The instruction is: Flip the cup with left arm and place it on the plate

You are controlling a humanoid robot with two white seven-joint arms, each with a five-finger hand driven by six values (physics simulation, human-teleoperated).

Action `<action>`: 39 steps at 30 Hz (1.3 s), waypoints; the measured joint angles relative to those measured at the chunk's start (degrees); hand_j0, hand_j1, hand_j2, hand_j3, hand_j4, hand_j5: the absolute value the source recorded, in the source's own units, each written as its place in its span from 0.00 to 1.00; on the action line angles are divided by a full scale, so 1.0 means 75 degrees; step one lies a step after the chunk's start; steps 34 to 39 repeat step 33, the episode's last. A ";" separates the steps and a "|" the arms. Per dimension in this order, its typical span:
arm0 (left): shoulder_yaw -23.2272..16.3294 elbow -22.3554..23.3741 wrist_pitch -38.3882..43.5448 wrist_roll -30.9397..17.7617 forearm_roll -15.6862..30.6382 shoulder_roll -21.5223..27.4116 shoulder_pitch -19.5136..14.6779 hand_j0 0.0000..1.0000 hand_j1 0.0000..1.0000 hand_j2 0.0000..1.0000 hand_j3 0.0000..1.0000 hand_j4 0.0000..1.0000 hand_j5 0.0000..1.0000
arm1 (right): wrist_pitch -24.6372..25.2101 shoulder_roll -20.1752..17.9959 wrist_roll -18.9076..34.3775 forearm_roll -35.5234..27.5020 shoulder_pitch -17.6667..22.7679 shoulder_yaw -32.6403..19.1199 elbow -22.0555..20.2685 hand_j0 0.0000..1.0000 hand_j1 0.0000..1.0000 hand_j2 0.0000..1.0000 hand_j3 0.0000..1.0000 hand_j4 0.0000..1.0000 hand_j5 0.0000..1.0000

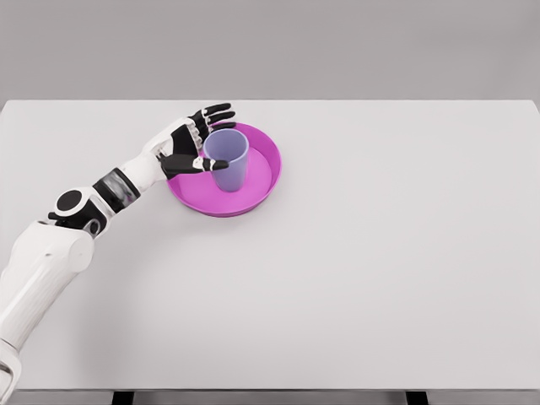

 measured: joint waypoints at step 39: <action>0.0740 -0.2718 -0.0042 0.0000 0.0887 0.3492 0.1687 1.00 1.00 1.00 1.00 1.00 1.00 | 0.0000 0.0000 0.0000 0.0000 -0.0012 0.0000 0.0000 1.00 1.00 1.00 1.00 1.00 1.00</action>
